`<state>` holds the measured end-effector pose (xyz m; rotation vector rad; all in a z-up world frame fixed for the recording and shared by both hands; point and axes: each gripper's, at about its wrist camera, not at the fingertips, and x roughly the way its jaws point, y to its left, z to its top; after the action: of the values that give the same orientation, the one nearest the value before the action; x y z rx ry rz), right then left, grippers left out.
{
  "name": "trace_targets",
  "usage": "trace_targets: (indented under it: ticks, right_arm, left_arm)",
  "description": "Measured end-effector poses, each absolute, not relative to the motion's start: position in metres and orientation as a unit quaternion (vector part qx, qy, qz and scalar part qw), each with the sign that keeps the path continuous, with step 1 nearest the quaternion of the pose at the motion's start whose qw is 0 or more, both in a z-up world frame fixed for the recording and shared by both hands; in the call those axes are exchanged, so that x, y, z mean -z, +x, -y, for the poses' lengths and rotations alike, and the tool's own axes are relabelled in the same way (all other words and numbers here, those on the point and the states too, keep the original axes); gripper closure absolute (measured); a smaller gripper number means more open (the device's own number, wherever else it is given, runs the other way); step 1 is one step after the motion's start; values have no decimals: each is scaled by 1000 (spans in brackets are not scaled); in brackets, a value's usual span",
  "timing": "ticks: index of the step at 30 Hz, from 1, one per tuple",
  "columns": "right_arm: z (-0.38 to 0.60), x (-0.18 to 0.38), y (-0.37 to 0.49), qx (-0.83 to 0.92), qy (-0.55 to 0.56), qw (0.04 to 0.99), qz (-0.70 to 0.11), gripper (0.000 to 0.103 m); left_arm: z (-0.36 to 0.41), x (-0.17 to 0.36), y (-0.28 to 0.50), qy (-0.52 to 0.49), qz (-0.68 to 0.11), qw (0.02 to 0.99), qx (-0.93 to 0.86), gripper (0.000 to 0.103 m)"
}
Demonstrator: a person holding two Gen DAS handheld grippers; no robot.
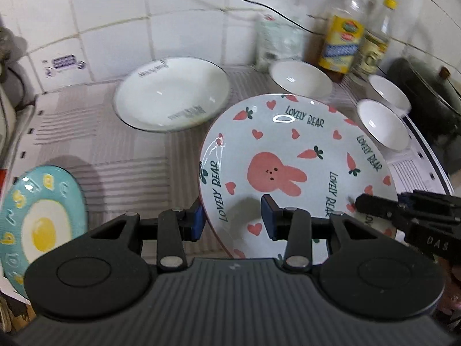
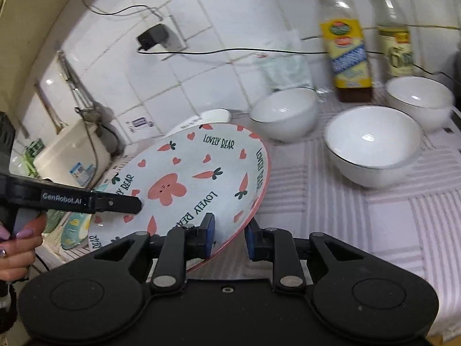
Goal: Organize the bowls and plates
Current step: 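Carry the bunny plate with both grippers and lower it onto the white plate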
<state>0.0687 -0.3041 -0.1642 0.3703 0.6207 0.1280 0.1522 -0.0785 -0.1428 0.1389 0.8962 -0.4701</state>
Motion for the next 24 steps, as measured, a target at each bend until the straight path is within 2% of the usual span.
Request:
trace_targets:
  ticks: [12, 24]
  right_arm:
    - [272, 148, 147, -121, 167, 934, -293, 76]
    - [257, 160, 253, -125, 138, 936, -297, 76]
  left_arm:
    - [39, 125, 214, 62, -412, 891, 182, 65]
    - [17, 162, 305, -1, -444, 884, 144, 65]
